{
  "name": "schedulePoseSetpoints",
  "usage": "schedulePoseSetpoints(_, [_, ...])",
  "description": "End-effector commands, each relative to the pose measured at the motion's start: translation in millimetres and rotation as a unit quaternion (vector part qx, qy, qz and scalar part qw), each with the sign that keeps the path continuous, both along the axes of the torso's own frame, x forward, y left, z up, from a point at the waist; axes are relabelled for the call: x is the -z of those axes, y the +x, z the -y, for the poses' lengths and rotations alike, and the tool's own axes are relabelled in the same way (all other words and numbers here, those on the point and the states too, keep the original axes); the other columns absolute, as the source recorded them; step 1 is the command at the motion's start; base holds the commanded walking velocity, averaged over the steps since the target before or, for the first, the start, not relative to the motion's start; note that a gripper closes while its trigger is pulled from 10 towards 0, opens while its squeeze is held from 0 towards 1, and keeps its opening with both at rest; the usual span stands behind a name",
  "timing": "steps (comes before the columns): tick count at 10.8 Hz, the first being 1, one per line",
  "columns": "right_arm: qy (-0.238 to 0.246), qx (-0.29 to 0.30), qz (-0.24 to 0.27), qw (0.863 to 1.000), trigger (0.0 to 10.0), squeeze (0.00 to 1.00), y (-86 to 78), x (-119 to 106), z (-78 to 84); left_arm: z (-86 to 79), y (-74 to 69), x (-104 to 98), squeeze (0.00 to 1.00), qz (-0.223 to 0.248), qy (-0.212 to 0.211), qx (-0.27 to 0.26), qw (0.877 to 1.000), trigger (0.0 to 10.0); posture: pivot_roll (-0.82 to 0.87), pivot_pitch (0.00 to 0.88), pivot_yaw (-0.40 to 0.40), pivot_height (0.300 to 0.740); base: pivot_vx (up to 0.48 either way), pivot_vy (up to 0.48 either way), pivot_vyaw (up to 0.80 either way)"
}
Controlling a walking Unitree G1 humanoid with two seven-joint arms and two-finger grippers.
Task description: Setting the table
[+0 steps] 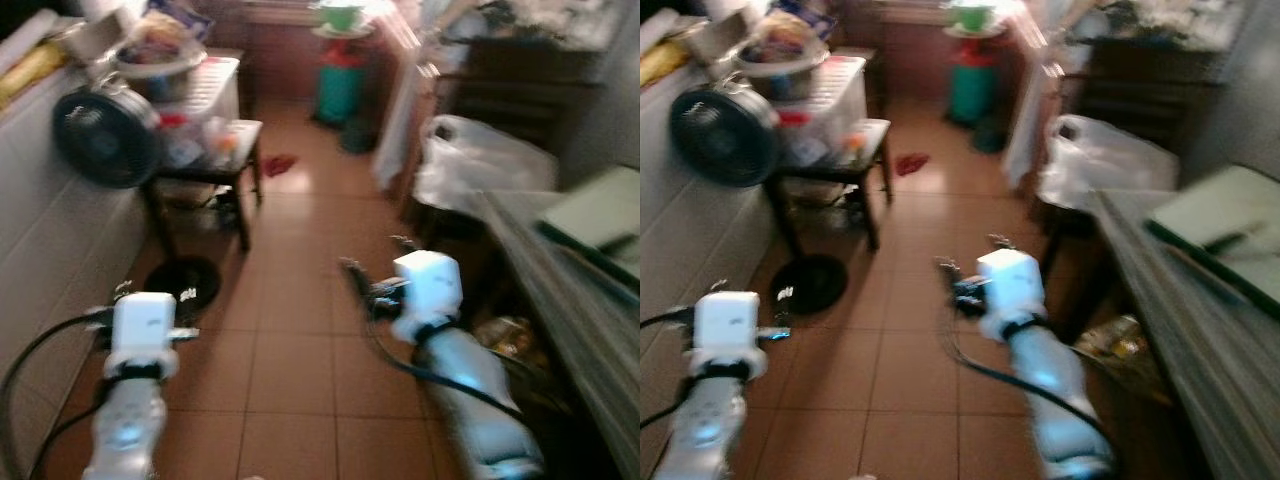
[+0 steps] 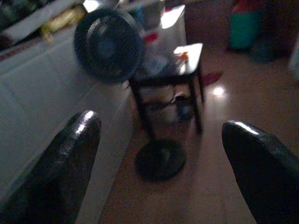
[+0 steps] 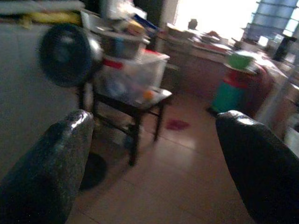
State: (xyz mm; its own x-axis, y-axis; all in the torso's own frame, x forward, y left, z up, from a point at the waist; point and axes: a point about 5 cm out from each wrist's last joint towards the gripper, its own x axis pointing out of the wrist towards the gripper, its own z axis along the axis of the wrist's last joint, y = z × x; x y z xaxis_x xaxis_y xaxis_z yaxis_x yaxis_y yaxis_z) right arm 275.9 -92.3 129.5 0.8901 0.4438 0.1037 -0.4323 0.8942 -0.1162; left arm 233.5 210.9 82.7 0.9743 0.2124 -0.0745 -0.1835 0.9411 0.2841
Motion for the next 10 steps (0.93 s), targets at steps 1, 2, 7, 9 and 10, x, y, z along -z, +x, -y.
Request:
schedulePoseSetpoints(1, [-0.009,0.016,-0.018,1.000,10.0,0.00,1.6,10.0,11.3,8.6,1.4,8.7,0.00,-0.018,-0.019,0.014,1.000,10.0,0.20,0.000,-0.073,0.740,0.000,0.000,0.00])
schedulePoseSetpoints(2, [-0.017,0.021,-0.037,0.999,10.0,0.00,2.8,21.1,12.4,8.5,0.8,25.1,0.00,-0.051,-0.041,0.021,0.998,10.0,0.20,0.000,-0.078,0.740,0.000,0.000,0.00])
schedulePoseSetpoints(7, [-0.071,0.062,-0.212,0.973,10.0,0.00,10.1,102.1,16.5,35.8,-8.3,111.2,0.00,-0.260,-0.112,0.103,0.953,10.0,0.20,0.000,-0.108,0.740,0.000,0.000,0.00])
schedulePoseSetpoints(9, [-0.104,0.083,-0.287,0.949,10.0,0.00,0.3,136.9,25.9,60.1,-12.9,133.5,0.00,-0.337,-0.094,0.182,0.919,10.0,0.20,0.000,-0.100,0.740,0.000,0.000,0.00])
schedulePoseSetpoints(10, [-0.129,0.090,-0.311,0.937,10.0,0.00,-8.8,151.3,32.1,63.8,-16.7,141.2,0.00,-0.366,-0.073,0.201,0.906,10.0,0.20,0.000,-0.086,0.740,0.000,0.000,0.00])
